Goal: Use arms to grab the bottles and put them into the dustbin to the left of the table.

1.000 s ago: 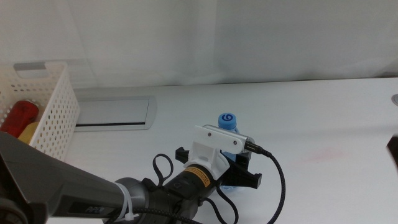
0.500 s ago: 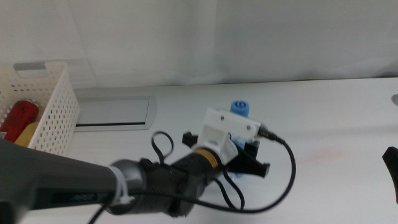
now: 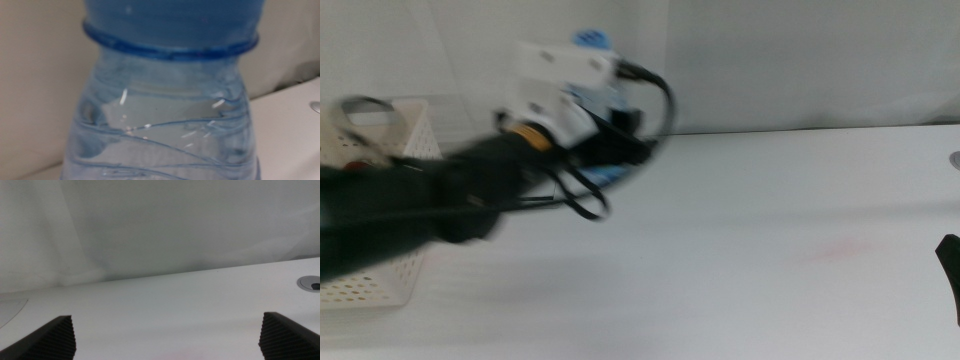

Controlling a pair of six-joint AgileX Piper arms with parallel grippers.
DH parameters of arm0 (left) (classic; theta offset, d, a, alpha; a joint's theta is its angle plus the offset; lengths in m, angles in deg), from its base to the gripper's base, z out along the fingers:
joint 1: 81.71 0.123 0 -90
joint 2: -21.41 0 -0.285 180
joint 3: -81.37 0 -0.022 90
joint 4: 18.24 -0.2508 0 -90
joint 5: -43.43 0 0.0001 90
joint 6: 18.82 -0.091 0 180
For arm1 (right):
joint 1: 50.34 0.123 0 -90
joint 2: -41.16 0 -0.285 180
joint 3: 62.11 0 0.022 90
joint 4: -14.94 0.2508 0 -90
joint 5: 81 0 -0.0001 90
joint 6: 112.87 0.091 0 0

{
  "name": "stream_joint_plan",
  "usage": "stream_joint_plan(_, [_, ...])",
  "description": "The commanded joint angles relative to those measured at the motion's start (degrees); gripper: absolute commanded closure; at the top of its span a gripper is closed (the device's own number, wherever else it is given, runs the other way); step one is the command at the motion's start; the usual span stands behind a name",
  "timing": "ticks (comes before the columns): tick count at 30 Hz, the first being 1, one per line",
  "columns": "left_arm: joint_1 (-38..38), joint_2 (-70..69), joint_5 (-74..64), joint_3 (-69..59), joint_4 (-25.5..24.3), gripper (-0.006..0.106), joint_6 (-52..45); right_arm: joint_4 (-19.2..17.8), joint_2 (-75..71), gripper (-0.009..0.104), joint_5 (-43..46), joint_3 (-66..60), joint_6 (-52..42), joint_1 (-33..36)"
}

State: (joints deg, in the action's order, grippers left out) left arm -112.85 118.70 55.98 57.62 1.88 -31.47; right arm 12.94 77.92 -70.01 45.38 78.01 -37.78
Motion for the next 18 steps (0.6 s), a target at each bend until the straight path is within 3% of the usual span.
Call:
stream_joint_plan(1, [3.2, -5.5, -2.6, 0.7, 0.2, 0.103, -1.9, -0.2, 0.0, -0.006, 0.4, -0.3, -0.4, -0.4])
stream_joint_plan(10, [16.4, -16.9, -25.1, 3.2, -0.3, 0.103, -3.0, -0.2, 0.0, -0.006, 0.4, -0.3, -0.4, -0.4])
stream_joint_plan(18, [27.9, -18.7, -38.7, 3.6, -5.4, 0.103, -2.8, -0.2, -4.5, -0.006, -0.6, -0.3, -0.4, -1.4])
